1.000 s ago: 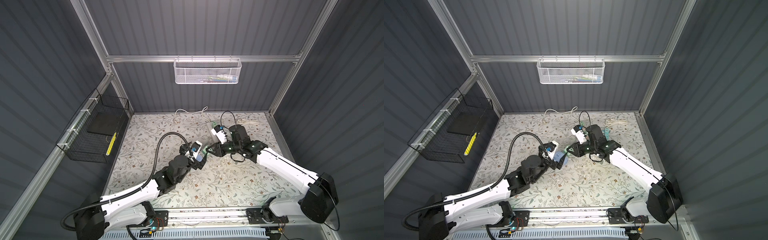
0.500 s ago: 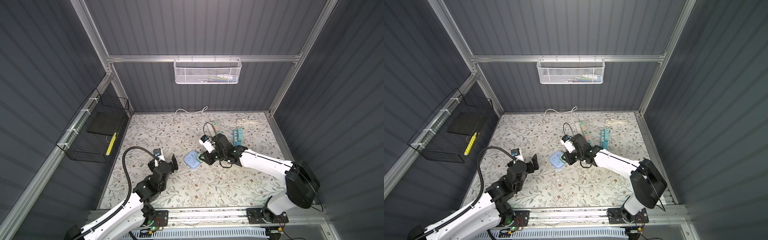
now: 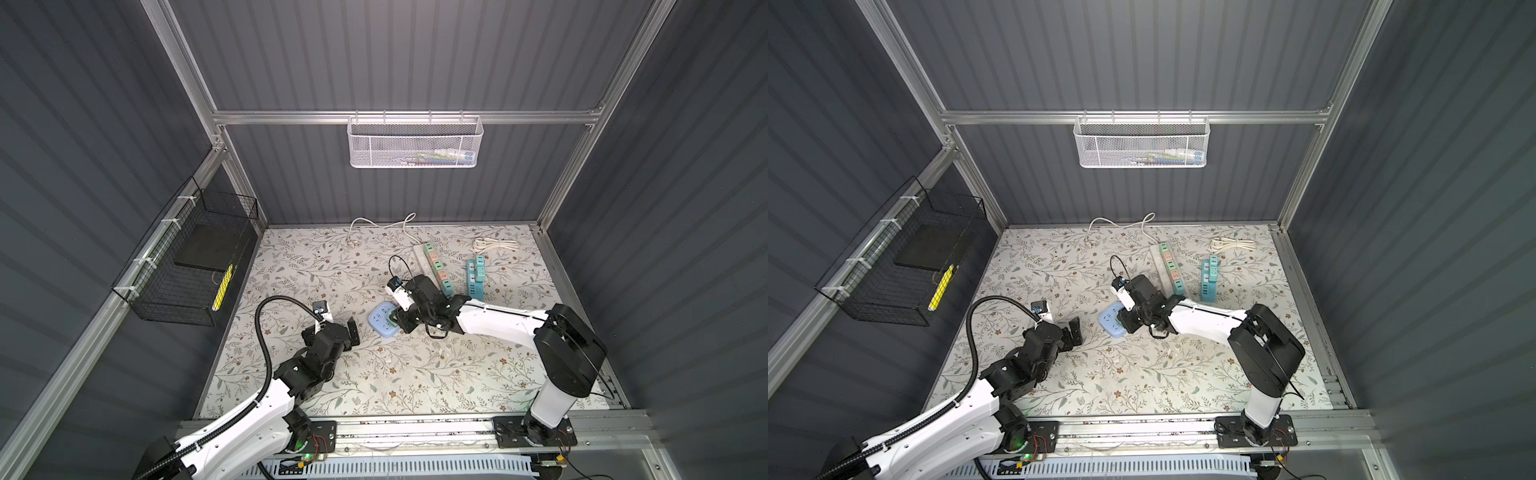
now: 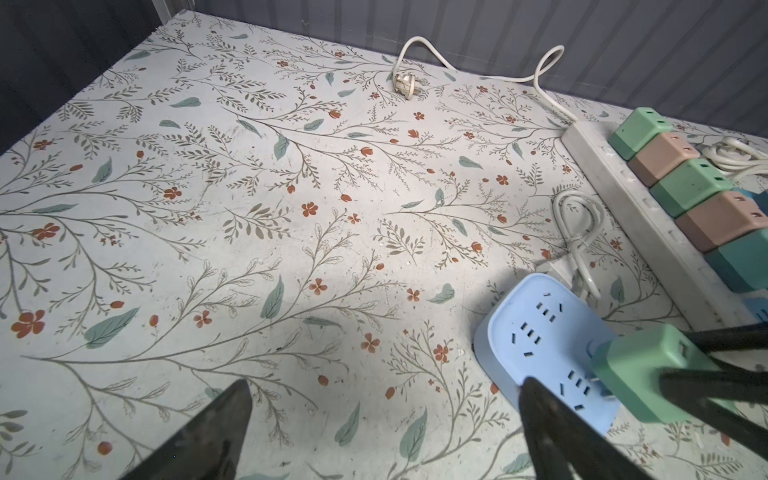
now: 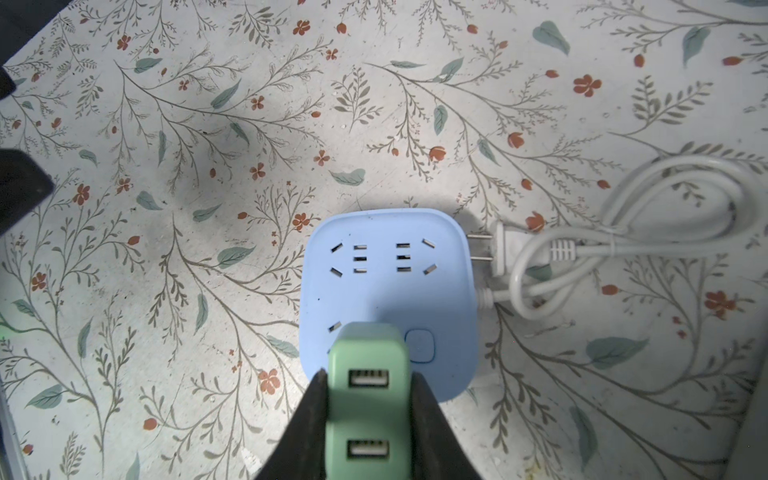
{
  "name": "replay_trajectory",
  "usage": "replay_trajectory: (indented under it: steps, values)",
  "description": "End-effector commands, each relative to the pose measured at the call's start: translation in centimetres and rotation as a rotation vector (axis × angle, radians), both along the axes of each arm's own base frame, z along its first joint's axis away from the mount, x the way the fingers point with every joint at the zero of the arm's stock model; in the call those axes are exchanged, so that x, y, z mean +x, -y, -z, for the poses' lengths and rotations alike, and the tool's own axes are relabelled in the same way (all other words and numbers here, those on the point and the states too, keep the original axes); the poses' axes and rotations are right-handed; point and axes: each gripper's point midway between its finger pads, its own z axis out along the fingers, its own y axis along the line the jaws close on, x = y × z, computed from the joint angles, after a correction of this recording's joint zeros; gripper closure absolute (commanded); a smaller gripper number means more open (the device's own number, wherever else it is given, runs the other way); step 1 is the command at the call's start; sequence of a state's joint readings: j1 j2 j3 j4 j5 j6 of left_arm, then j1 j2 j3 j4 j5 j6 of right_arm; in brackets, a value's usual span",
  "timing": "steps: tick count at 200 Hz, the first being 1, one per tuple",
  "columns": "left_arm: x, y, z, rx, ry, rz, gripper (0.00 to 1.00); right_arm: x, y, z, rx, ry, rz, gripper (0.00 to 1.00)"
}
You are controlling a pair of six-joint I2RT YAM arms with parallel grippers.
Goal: Insert the plug
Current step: 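Lower the green charger into the blue cube socket with the right gripper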
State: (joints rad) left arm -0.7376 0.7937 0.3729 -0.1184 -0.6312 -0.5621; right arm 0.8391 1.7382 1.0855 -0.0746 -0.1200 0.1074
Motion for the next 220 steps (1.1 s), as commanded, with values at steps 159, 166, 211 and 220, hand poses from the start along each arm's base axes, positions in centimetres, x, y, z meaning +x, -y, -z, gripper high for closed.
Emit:
replay_trajectory:
  steps: [159,166,211,220]
  values:
    - [0.6,0.1,-1.6,-0.012,0.043,0.002,0.00,0.2,-1.0,1.5,-0.077,0.062,-0.040,0.82]
    - [0.6,0.1,-1.7,-0.013,0.044,0.001,0.00,0.2,-1.0,1.7,-0.091,0.066,-0.044,0.82]
    - [0.7,0.1,-1.7,-0.011,0.046,0.000,0.00,-0.7,-0.7,4.3,-0.230,0.101,-0.068,0.82]
    - [0.7,0.1,-1.7,-0.012,0.047,0.000,0.00,-0.8,-0.6,4.9,-0.251,0.099,-0.070,0.83]
